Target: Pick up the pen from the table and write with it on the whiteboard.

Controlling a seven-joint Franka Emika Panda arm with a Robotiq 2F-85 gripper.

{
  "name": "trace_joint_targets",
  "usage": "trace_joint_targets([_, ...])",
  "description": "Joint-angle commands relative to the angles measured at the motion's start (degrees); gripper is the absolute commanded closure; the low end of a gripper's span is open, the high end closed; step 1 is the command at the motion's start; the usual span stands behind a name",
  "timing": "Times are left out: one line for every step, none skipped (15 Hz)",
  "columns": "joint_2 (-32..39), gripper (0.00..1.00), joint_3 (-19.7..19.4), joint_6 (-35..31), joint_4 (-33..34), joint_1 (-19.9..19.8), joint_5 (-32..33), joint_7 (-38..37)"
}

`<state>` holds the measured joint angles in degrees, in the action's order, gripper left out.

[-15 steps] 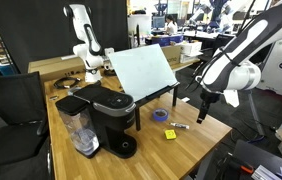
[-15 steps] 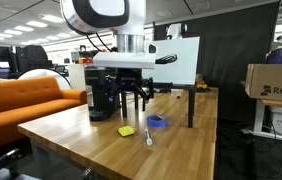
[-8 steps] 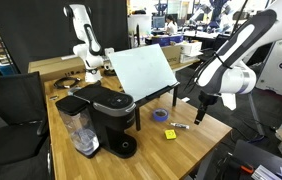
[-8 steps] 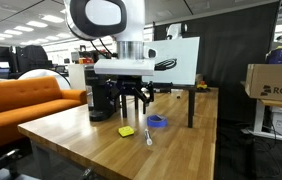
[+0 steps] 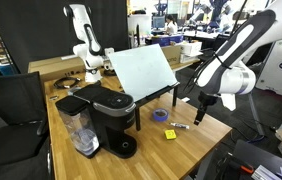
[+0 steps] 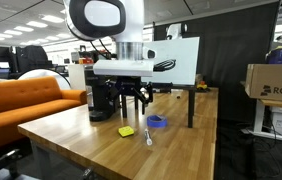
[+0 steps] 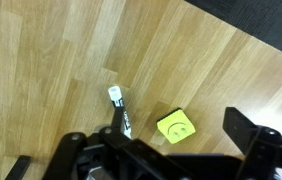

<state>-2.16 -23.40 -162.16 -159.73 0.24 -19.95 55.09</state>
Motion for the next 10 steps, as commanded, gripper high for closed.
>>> trace_joint_targets([2.7, 0.0, 0.8, -2.8, 0.0, 2.0, -6.3, 3.7])
trace_joint_targets([3.6, 0.0, 1.2, -3.4, 0.1, 2.5, -8.2, 5.0])
trace_joint_targets([4.5, 0.0, 1.6, -3.7, 0.3, 2.9, -9.8, 5.9])
trace_joint_targets([5.6, 0.0, 2.1, -4.4, 0.6, 3.2, -11.7, 7.3])
trace_joint_targets([6.7, 0.0, 2.6, -4.9, 1.0, 3.3, -12.9, 8.3])
trace_joint_targets([7.8, 0.0, 3.2, -5.8, 1.3, 3.3, -14.5, 9.8])
trace_joint_targets([8.8, 0.0, 3.8, -6.4, 1.8, 3.1, -15.7, 11.2])
trace_joint_targets([9.9, 0.0, 4.4, -7.1, 2.4, 2.7, -17.0, 12.8])
trace_joint_targets([10.7, 0.0, 5.0, -7.8, 2.9, 2.4, -18.2, 14.5])
trace_joint_targets([11.3, 0.0, 5.7, -8.4, 3.5, 1.9, -19.7, 16.4])
